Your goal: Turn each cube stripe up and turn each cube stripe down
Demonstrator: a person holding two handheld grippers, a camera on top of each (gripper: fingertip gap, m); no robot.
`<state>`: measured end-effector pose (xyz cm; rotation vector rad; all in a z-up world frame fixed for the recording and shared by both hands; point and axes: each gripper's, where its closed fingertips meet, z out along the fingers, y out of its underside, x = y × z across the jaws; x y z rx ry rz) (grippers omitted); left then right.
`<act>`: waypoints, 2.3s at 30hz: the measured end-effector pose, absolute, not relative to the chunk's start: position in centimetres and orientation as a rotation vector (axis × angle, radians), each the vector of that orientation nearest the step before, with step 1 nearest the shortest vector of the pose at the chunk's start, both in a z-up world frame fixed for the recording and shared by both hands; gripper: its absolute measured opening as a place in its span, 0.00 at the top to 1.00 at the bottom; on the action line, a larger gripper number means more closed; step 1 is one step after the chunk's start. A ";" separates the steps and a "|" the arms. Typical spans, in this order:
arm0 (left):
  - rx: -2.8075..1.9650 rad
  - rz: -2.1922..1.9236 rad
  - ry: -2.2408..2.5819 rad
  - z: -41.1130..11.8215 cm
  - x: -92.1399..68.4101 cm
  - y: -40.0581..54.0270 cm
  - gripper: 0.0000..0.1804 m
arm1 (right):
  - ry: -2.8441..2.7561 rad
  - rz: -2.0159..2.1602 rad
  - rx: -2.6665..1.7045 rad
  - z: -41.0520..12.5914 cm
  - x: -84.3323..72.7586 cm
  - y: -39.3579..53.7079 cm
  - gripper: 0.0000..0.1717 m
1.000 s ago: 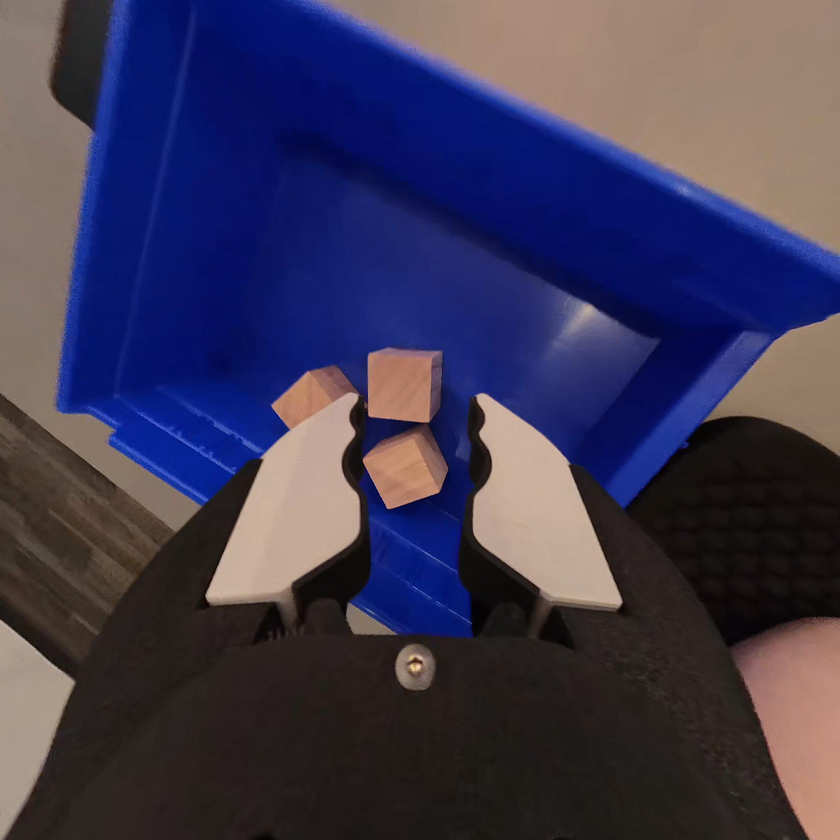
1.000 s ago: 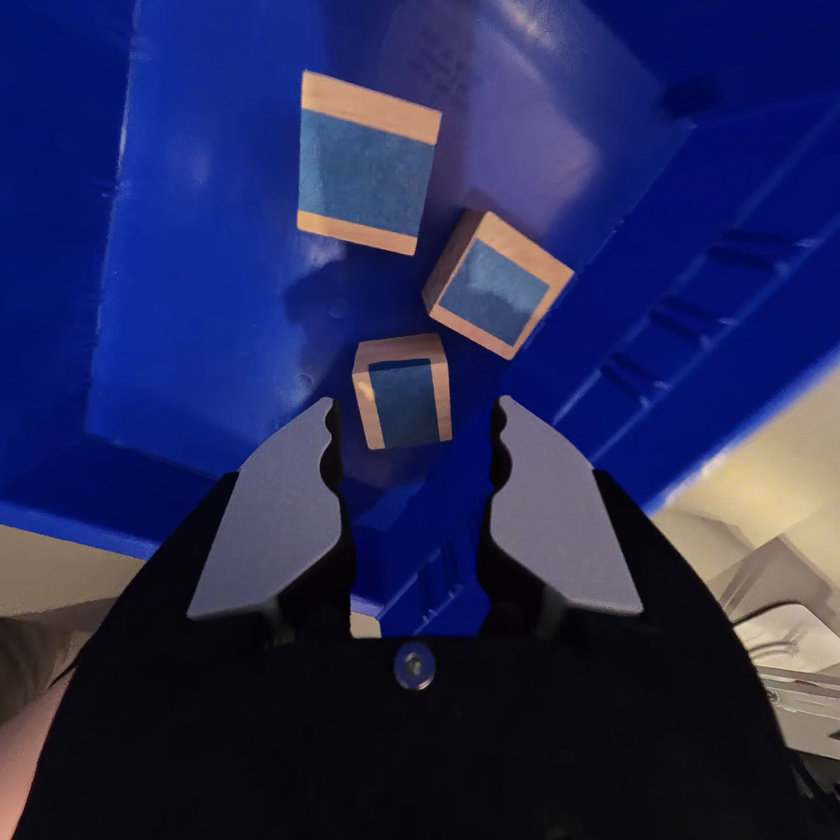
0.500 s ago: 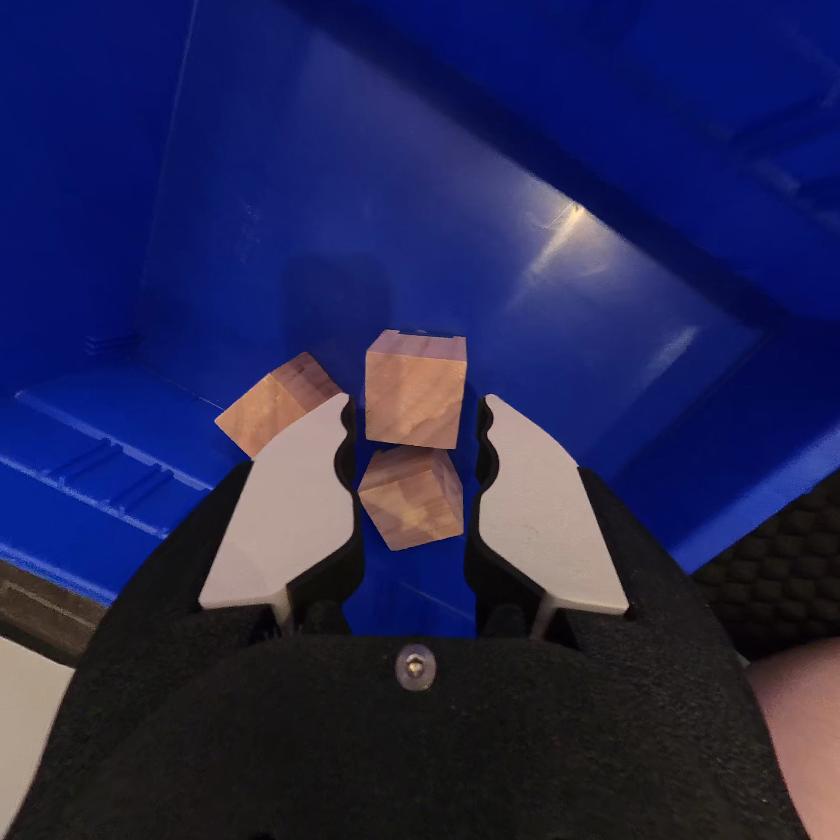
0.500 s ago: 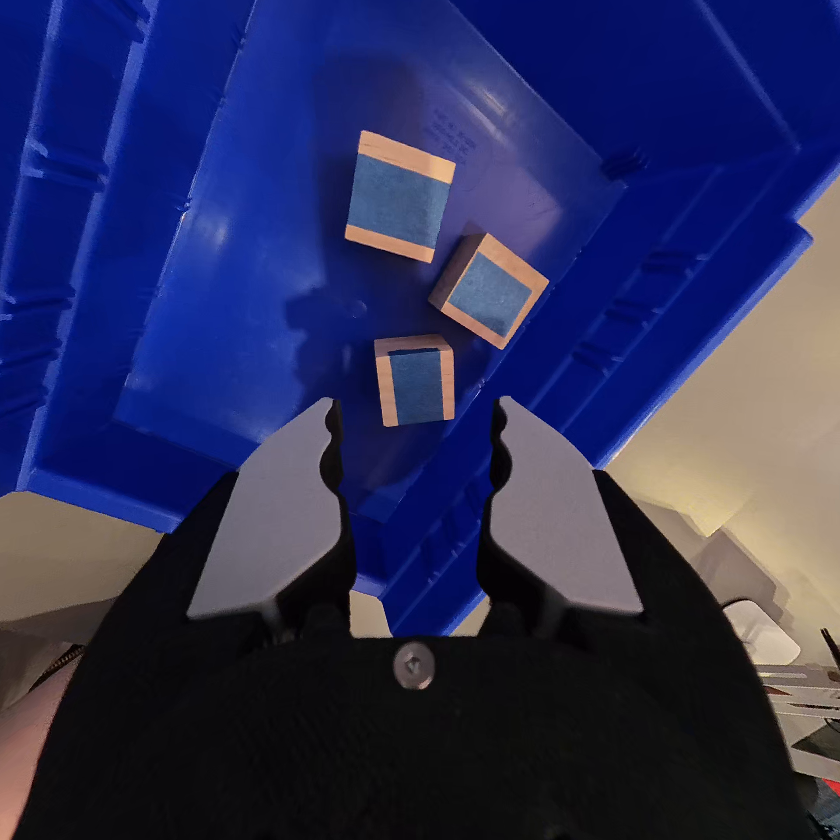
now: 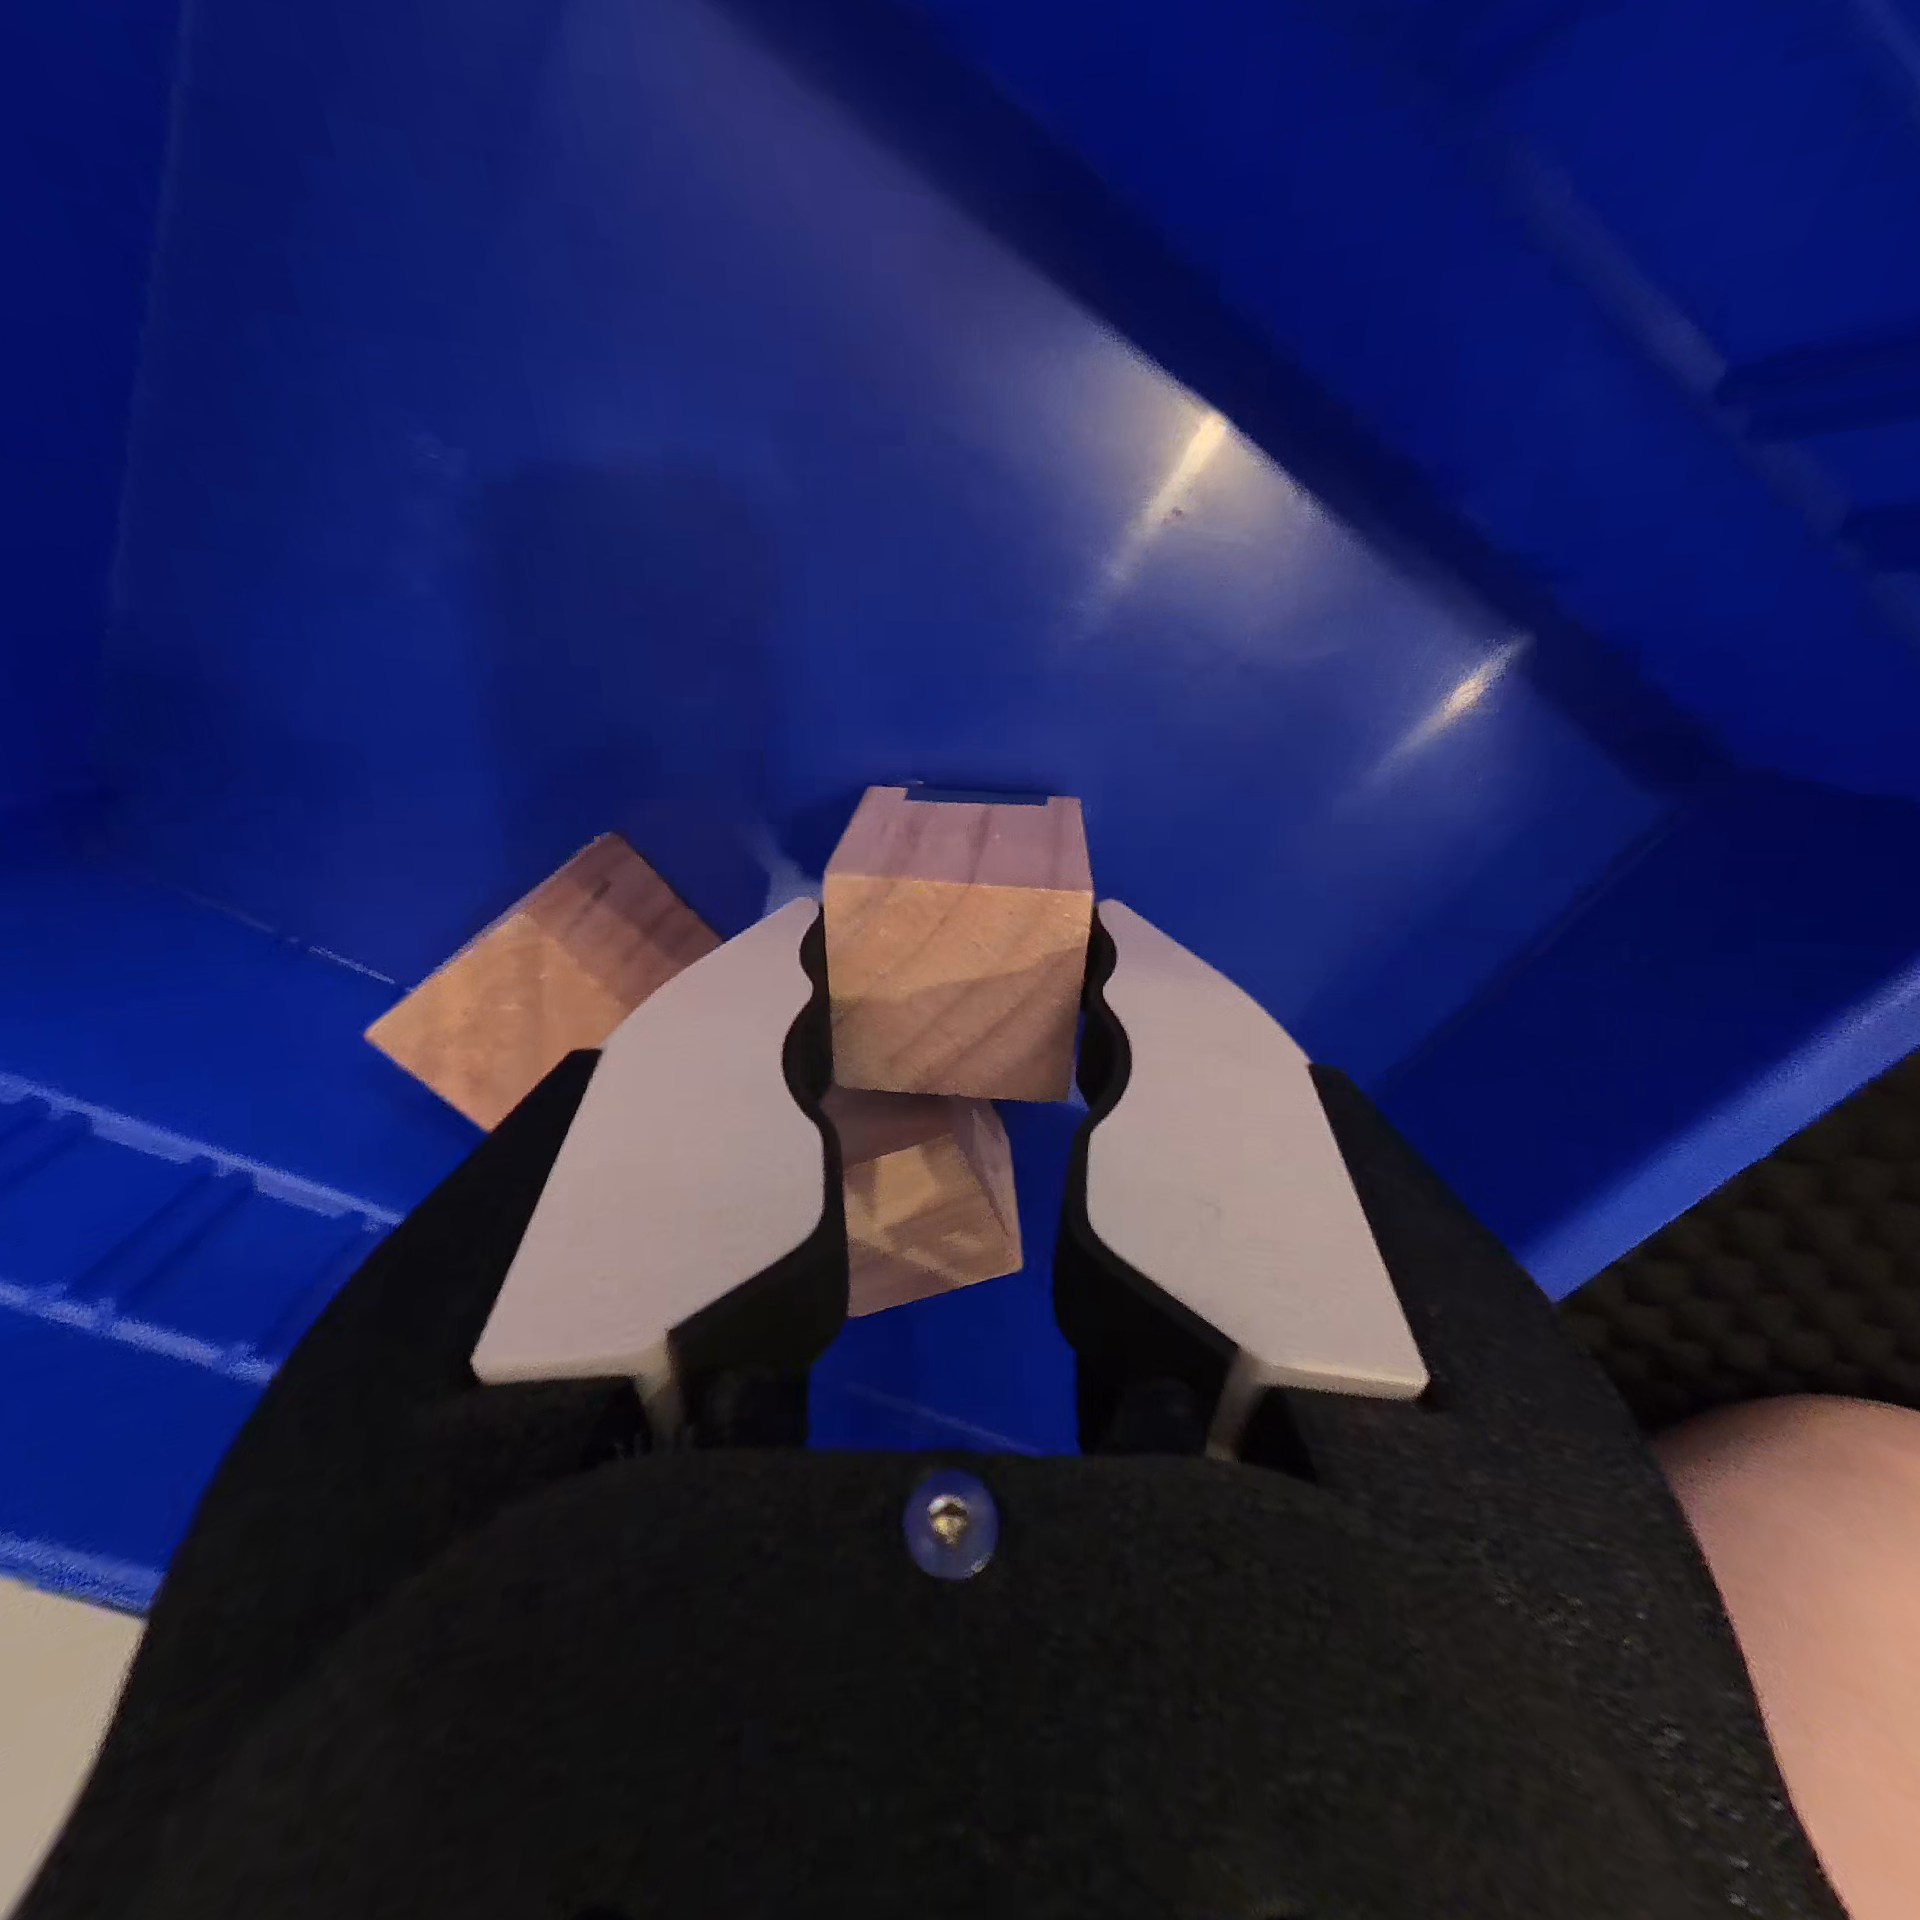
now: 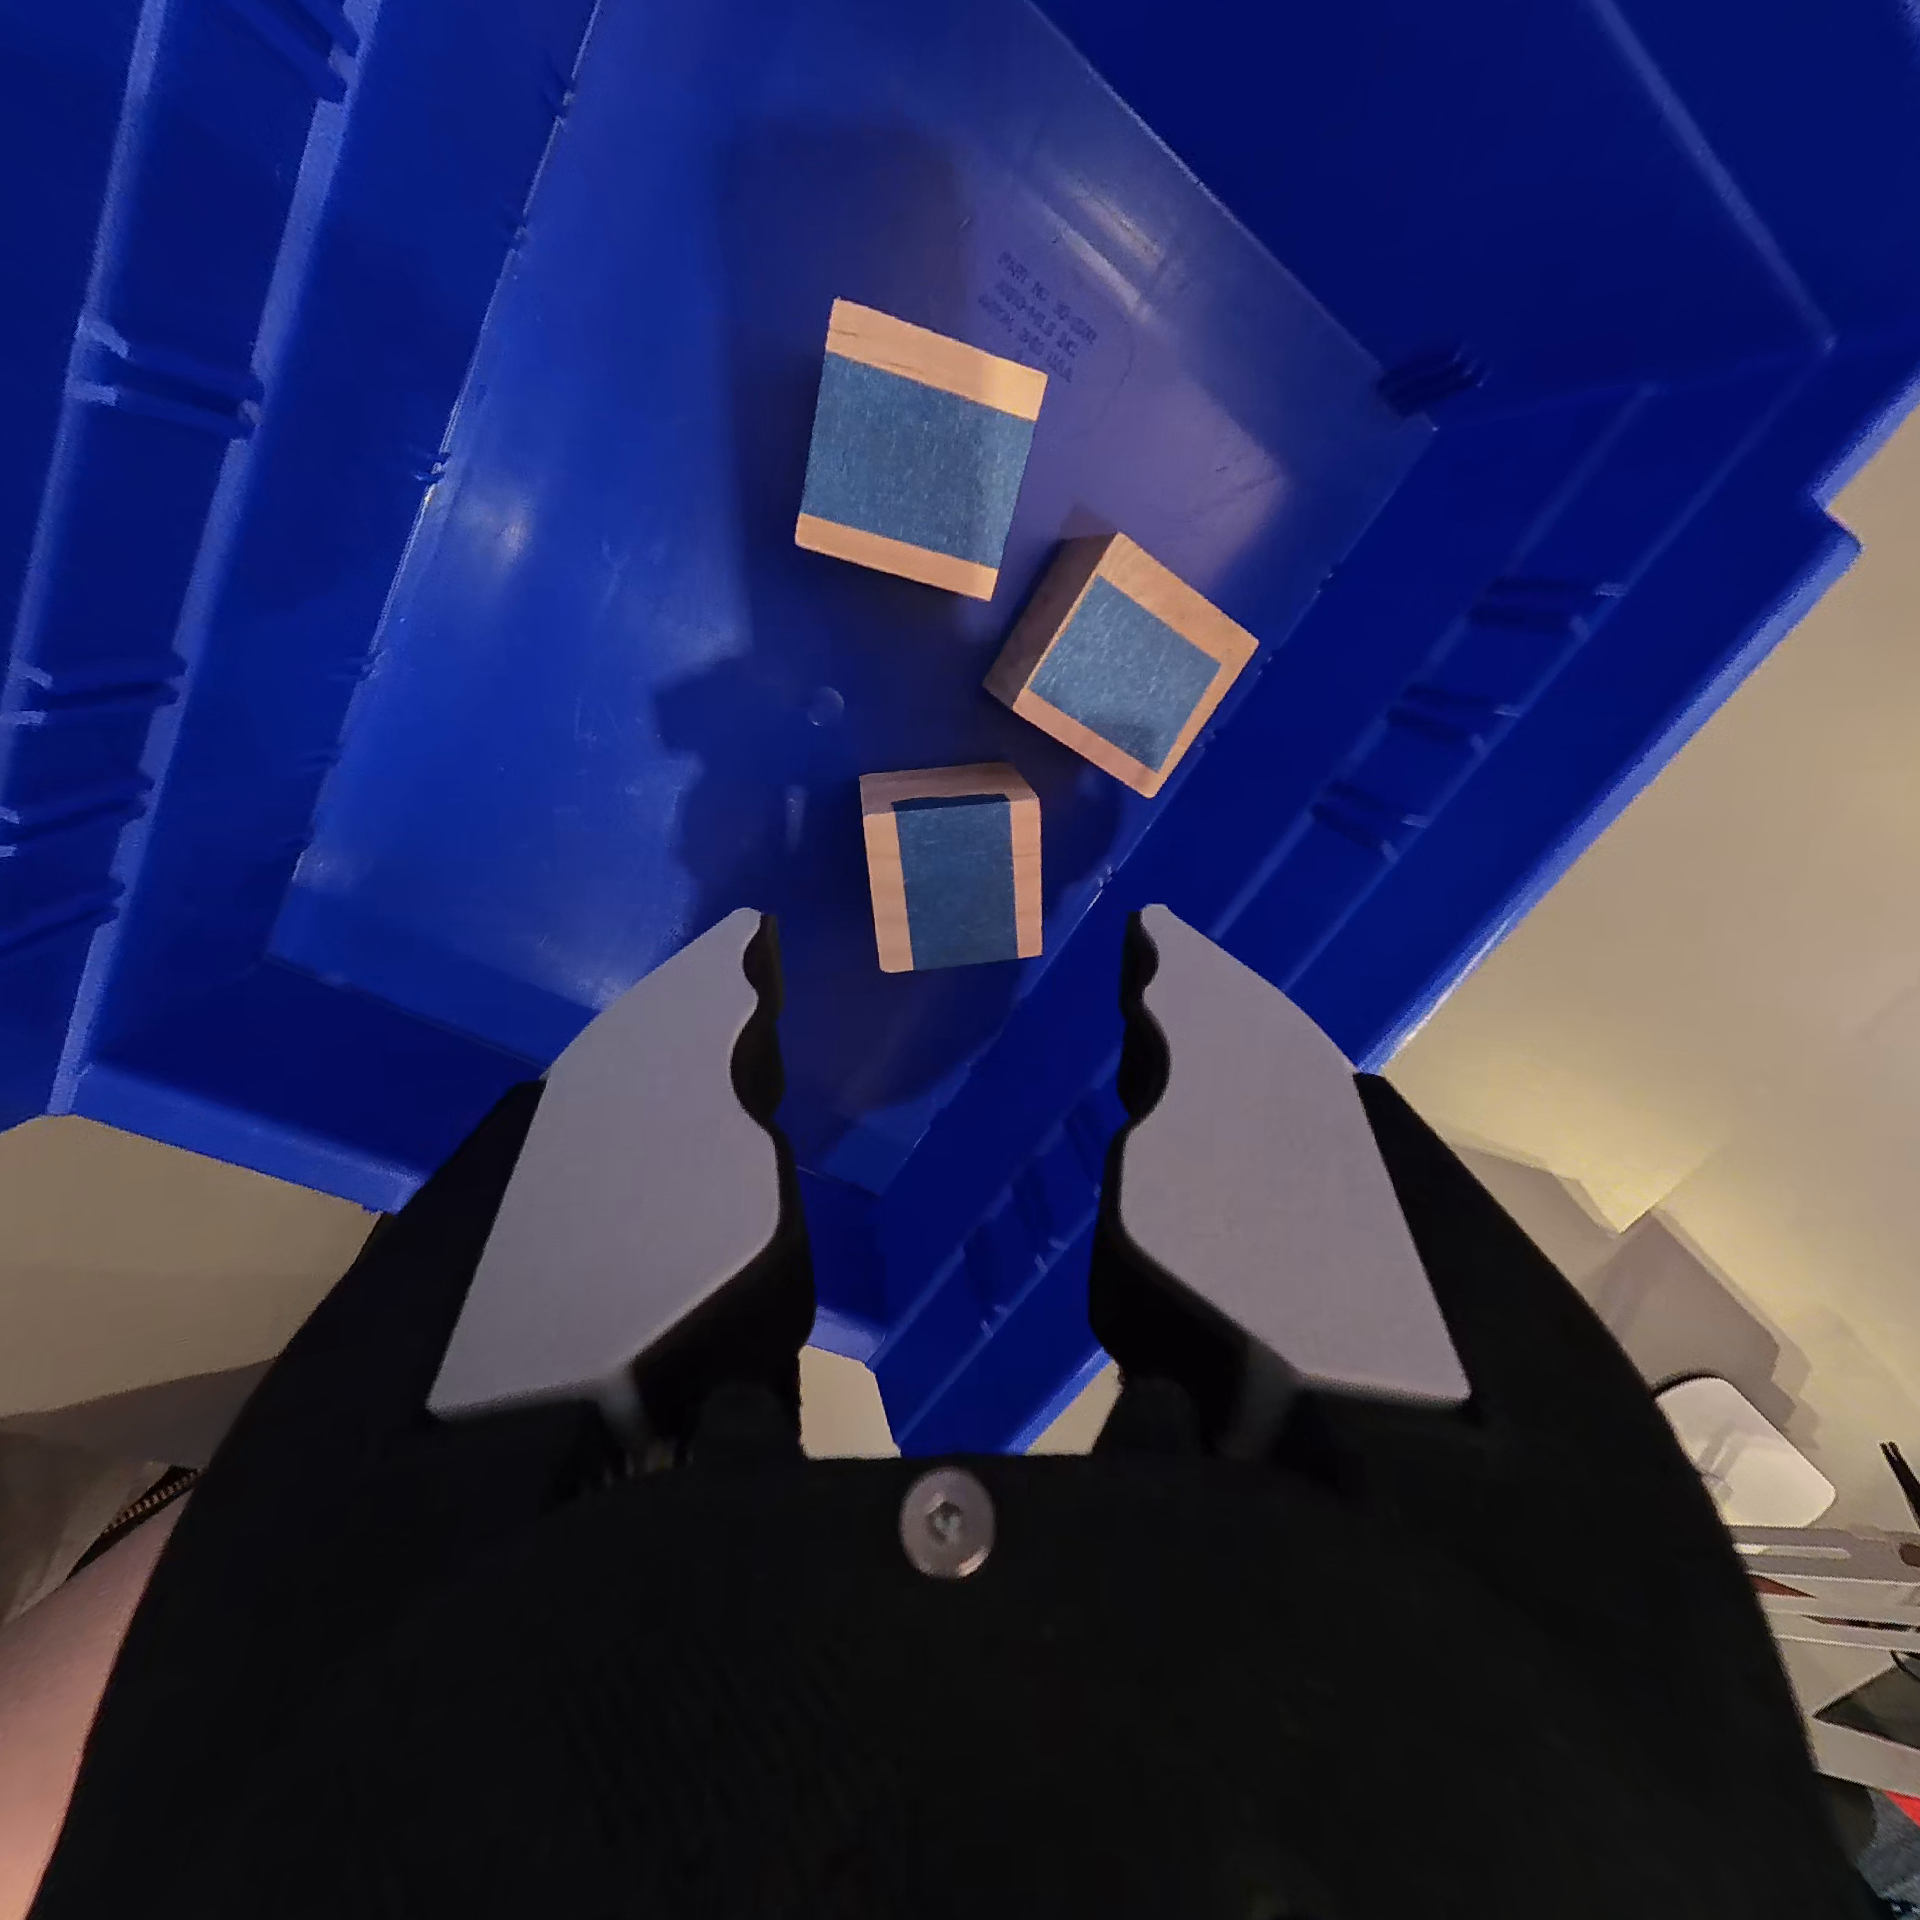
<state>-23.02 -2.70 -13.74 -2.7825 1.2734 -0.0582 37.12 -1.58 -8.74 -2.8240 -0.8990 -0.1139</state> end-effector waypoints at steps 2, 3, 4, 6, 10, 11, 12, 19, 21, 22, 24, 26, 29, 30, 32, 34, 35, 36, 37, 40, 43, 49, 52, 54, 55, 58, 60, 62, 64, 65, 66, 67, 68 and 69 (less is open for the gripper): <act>-2.720 -0.039 1.254 -12.7 -23.1 -2.1 0.75 | -0.889 -0.128 -2.813 -8.4 37.3 -1.6 0.62; -2.679 -0.045 1.241 -11.9 -23.0 -1.9 0.75 | -0.876 -0.140 -2.802 -8.0 37.4 -1.5 0.62; -2.621 -0.047 1.223 -10.7 -22.9 -1.5 0.75 | -0.857 -0.154 -2.786 -7.6 37.6 -1.4 0.62; -2.459 -0.072 1.174 -7.6 -22.0 -0.7 0.75 | -0.801 -0.207 -2.732 -6.0 37.9 -1.1 0.62; -2.047 -0.229 1.069 1.1 -17.5 0.0 0.75 | -0.689 -0.350 -2.416 0.7 37.1 0.7 0.63; -1.953 -0.316 1.041 3.3 -15.9 -0.3 0.75 | -0.699 -0.339 -2.278 3.0 35.6 1.2 0.63; -1.884 -0.424 1.024 5.2 -14.3 -0.9 0.75 | -0.729 -0.299 -2.127 5.4 33.4 1.5 0.62; -1.621 -1.296 0.969 11.5 -2.0 -6.5 0.75 | -1.212 0.143 -1.068 12.7 12.6 -6.5 0.60; -1.612 -1.487 0.992 11.2 0.7 -7.9 0.75 | -1.270 0.109 -0.941 11.9 9.5 -8.2 0.59; -1.605 -1.553 1.010 10.9 1.8 -8.4 0.75 | -1.276 0.090 -0.907 11.5 8.4 -8.6 0.59; -1.606 -1.624 1.040 10.3 3.5 -9.3 0.75 | -1.289 0.095 -0.873 10.8 6.9 -9.3 0.58; -1.605 -1.651 1.059 9.8 4.8 -9.9 0.75 | -1.315 0.156 -0.871 10.0 5.8 -9.9 0.58; -1.608 -1.687 1.071 9.2 6.1 -10.4 0.75 | -1.309 0.180 -0.870 9.6 5.2 -9.9 0.59; -1.597 -1.704 1.074 9.2 6.4 -10.6 0.75 | -1.308 0.181 -0.864 9.5 5.0 -10.0 0.61; -1.597 -1.741 1.076 9.0 6.9 -10.9 0.75 | -1.321 0.172 -0.878 9.0 4.7 -9.8 0.65; -1.587 -1.780 1.099 8.9 7.1 -11.3 0.75 | -1.326 0.162 -0.871 8.8 4.6 -9.9 0.73; -1.588 -1.791 1.092 8.9 7.1 -11.2 0.75 | -1.326 0.161 -0.873 8.8 4.6 -9.9 0.73; -1.597 -1.782 1.093 8.8 7.1 -11.1 0.75 | -1.332 0.163 -0.890 8.7 4.6 -9.8 0.73; -1.604 -1.754 1.102 8.7 7.1 -10.9 0.75 | -1.343 0.179 -0.912 8.5 4.6 -9.7 0.73; -1.605 -1.600 1.117 8.6 6.5 -10.1 0.75 | -1.372 0.266 -0.970 8.3 4.9 -9.7 0.73; -1.597 -1.410 1.106 9.2 5.0 -8.9 0.75 | -1.391 0.310 -1.069 8.4 6.2 -8.9 0.73; -1.521 -1.143 1.040 12.1 1.1 -7.8 0.76 | -1.373 0.244 -1.483 6.8 13.7 -4.5 0.73; -1.488 -1.095 1.007 13.3 -0.5 -7.9 0.76 | -1.313 0.173 -1.689 5.3 18.4 -2.3 0.73; -1.488 -1.047 0.990 13.6 -1.4 -7.8 0.77 | -1.271 0.130 -1.830 3.9 21.5 -1.3 0.73; -1.491 -1.024 0.988 13.7 -1.7 -7.7 0.77 | -1.250 0.109 -1.896 3.2 23.0 -0.9 0.73; -1.504 -0.944 1.002 13.7 -2.9 -7.7 0.80 | -1.198 0.063 -2.093 0.7 26.8 -0.3 0.73; -1.485 -0.856 0.978 14.3 -3.8 -7.4 0.81 | -1.188 0.046 -2.206 -1.1 28.6 -0.3 0.73; -1.488 -0.773 0.950 14.5 -4.8 -7.1 0.81 | -1.168 0.046 -2.307 -2.7 30.1 -0.3 0.73; -1.522 -0.686 0.953 14.0 -5.8 -6.8 0.81 | -1.162 0.090 -2.400 -4.2 31.1 -0.7 0.73; -1.550 -0.645 0.960 13.6 -6.3 -6.6 0.81 | -1.171 0.108 -2.438 -4.9 31.5 -1.0 0.73; -1.582 -0.600 0.970 13.1 -6.8 -6.4 0.81 | -1.183 0.120 -2.470 -5.6 31.7 -1.2 0.73; -1.612 -0.548 0.979 12.6 -7.4 -6.2 0.81 | -1.198 0.127 -2.501 -6.2 31.8 -1.4 0.73; -1.635 -0.481 0.981 12.3 -8.1 -5.9 0.81 | -1.217 0.131 -2.532 -6.8 31.9 -1.6 0.73; -1.657 -0.405 0.977 12.0 -8.9 -5.5 0.81 | -1.245 0.142 -2.561 -7.5 31.8 -1.9 0.72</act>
